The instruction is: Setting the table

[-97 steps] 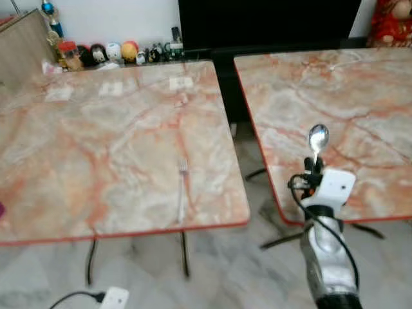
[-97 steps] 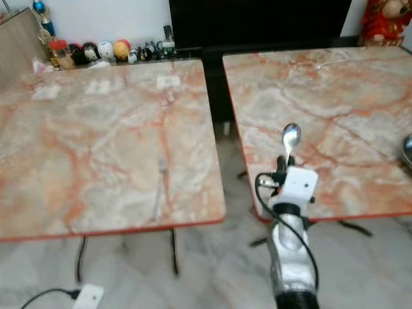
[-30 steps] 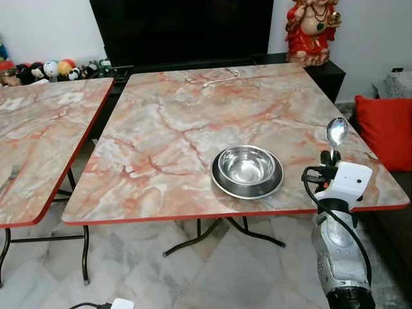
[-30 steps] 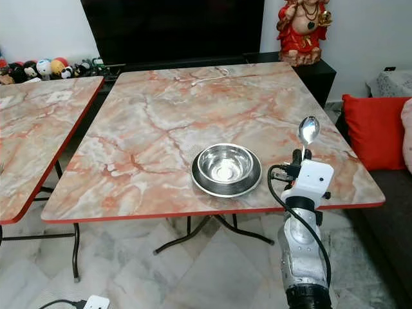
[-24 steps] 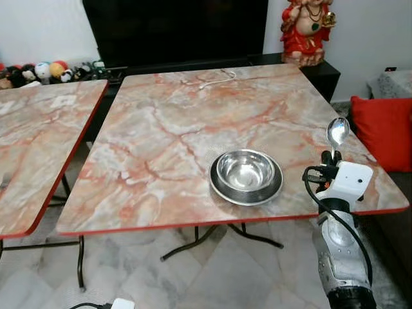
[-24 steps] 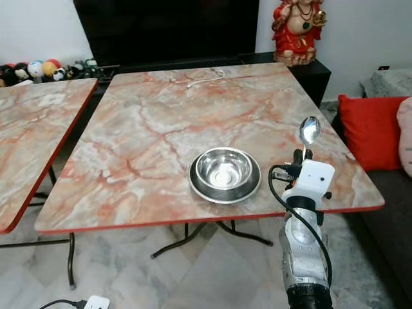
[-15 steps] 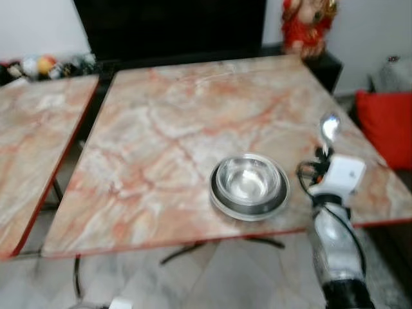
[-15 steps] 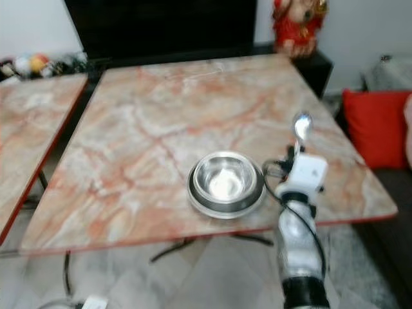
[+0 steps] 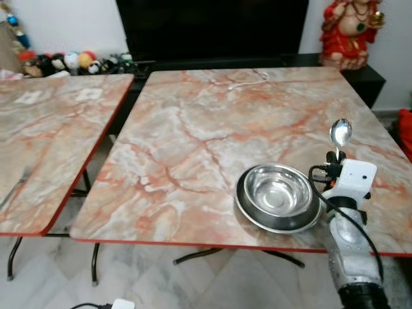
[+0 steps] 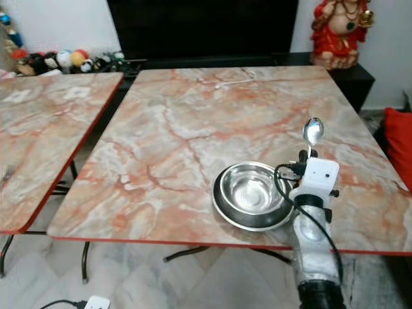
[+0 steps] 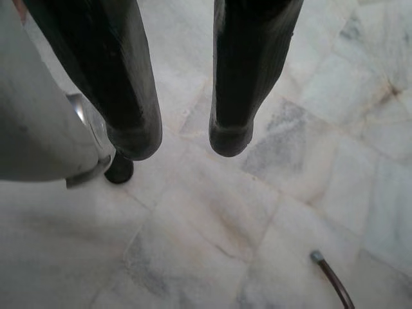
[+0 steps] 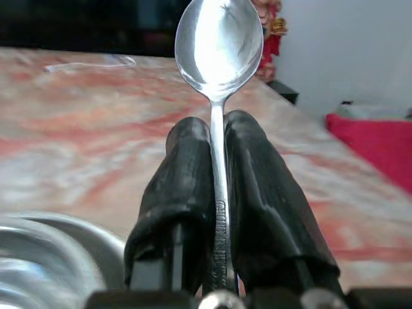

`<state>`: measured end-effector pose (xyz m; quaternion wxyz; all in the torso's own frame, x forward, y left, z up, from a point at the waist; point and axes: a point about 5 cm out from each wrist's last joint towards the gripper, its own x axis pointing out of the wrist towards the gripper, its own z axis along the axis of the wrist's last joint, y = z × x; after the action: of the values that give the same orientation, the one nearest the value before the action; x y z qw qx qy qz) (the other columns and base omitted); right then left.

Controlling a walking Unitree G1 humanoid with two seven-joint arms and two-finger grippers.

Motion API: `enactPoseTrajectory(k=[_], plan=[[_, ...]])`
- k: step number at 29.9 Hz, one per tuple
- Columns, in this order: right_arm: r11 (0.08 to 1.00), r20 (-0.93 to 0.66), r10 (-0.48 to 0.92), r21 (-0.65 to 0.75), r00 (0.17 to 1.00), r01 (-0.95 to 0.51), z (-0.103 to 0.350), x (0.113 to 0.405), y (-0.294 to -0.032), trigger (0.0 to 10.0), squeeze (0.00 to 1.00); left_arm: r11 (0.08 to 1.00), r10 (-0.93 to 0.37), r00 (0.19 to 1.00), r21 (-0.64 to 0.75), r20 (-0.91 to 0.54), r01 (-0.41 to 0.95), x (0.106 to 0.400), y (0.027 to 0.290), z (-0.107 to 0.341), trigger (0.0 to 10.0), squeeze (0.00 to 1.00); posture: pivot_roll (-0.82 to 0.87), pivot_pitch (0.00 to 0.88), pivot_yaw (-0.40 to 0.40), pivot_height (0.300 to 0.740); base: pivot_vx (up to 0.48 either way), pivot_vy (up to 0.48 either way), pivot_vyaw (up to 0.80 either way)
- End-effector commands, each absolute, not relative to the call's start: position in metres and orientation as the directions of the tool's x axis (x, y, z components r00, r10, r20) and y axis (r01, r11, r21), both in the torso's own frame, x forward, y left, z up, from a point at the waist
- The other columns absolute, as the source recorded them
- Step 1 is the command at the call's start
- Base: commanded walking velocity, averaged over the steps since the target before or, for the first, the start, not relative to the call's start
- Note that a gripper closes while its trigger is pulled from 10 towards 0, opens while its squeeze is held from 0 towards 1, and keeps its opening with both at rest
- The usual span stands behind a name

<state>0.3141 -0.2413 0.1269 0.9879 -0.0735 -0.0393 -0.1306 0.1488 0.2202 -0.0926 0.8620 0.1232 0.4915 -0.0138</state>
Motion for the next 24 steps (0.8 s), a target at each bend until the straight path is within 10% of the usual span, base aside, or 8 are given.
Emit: enactPoseTrajectory(k=[1,24], plan=[[0.958,0.093,-0.242,-0.136,0.966,0.253,0.134,0.318,-0.246,10.0,0.00,0.967,0.106,0.523,0.211,-0.846,0.145,0.154,0.224,-0.090,10.0,0.00,-0.19,0.000,0.075,0.740,0.000,0.000,0.00],[0.999,-0.281,-0.017,0.028,0.960,0.026,0.107,0.337,-0.246,10.0,0.00,0.974,0.118,0.544,0.204,-0.831,0.101,0.165,0.230,-0.084,10.0,0.00,-0.15,0.040,0.082,0.740,0.000,0.000,0.00]])
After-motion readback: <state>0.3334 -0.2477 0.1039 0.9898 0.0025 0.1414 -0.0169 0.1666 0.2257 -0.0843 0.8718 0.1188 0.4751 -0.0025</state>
